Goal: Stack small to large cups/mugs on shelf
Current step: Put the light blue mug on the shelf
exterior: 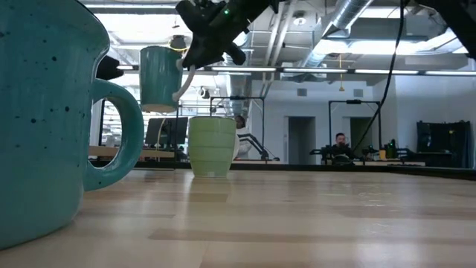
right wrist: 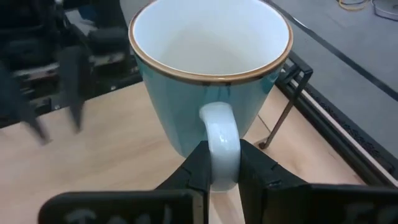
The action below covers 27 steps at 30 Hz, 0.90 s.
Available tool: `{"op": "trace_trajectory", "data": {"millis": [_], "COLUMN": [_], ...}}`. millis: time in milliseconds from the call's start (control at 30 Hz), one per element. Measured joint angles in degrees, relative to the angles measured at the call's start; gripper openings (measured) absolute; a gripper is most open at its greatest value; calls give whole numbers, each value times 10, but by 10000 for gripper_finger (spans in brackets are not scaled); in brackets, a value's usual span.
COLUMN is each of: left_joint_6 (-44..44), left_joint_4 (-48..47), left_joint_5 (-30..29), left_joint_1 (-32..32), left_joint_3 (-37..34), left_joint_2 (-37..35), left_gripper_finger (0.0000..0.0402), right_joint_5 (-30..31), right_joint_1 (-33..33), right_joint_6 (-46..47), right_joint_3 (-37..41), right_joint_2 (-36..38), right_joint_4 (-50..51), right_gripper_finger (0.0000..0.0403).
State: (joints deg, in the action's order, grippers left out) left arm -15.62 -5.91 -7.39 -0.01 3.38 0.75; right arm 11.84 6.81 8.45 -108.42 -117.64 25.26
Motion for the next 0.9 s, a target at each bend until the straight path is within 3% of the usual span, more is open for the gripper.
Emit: {"op": "trace_trajectory", "data": {"millis": [167, 600, 900], "left_joint_6": [-32, -41, -41], "left_joint_4": [0, 1, 1], "left_joint_5": [72, 71, 70], "left_joint_1": [0, 0, 0], "left_joint_3": [-1, -1, 0], "left_joint_2": [0, 0, 0], "left_gripper_finger": [98, 98, 98], "right_joint_5": [-8, -43, -74], "right_joint_1": [10, 28, 30], "right_joint_6": [-10, -12, 7], "right_joint_3": [0, 0, 1], "right_joint_2": [0, 0, -39], "right_joint_4": [-13, -65, -97], "right_gripper_finger": [63, 63, 63]}}
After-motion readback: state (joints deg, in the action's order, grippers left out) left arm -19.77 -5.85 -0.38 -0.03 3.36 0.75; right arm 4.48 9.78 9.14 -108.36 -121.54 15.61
